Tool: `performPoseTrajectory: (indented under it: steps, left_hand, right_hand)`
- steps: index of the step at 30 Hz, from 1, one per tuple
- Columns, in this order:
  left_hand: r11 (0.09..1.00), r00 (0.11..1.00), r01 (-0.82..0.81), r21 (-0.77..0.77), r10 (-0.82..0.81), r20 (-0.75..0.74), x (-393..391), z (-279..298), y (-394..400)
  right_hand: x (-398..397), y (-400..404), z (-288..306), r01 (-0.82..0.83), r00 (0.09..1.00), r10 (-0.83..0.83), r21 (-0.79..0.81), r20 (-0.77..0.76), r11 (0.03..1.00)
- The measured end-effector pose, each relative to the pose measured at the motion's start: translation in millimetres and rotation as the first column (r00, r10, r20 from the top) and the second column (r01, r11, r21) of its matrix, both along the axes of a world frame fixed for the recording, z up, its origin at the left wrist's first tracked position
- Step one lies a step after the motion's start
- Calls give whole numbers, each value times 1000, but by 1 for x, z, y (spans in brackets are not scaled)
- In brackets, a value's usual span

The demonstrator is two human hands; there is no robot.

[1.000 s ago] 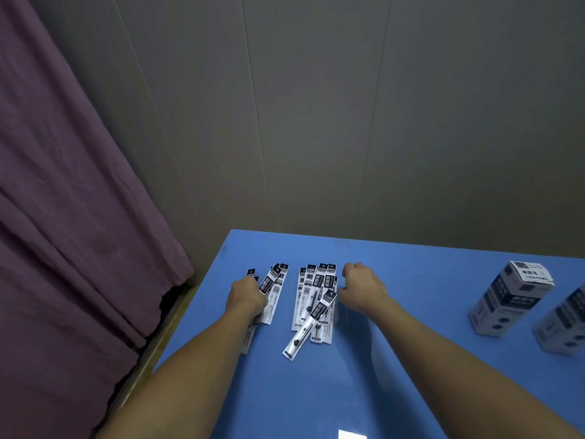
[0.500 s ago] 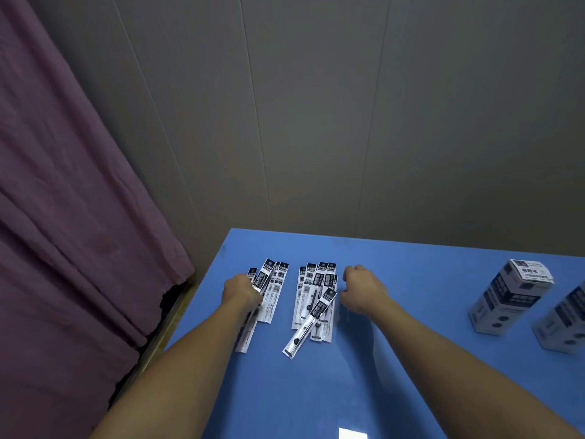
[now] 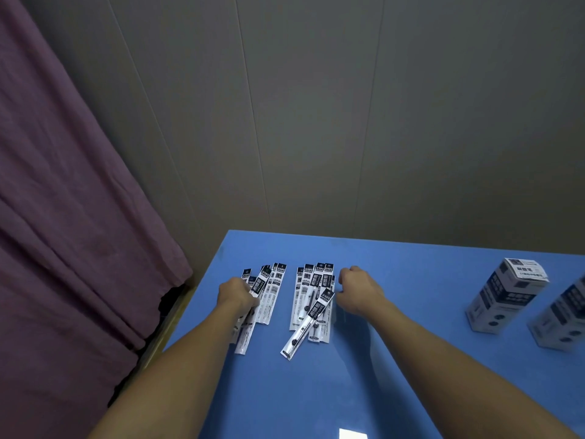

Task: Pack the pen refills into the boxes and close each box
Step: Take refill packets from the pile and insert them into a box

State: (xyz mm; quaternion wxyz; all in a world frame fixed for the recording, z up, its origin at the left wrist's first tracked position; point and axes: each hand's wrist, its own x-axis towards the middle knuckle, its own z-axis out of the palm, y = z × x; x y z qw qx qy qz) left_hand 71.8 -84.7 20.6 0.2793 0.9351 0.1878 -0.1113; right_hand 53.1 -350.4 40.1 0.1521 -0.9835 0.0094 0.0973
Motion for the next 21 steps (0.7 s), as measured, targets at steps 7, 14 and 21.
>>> performPoseTrajectory:
  steps: [7,14,21]
  left_hand:
    - [996,999,2,91,2,-44,1,0,-10]
    - [992,995,-15,122,27,-96,5,-2,-14]
    - [990,989,-7,139,28,-147,12,-7,-15]
  right_hand:
    - [2,1,4,-16,1000,16,12,1,1000]
    - [2,2,6,-28,1000,28,9,-5,1000]
    - [0,2,6,-40,999,40,8,-14,999]
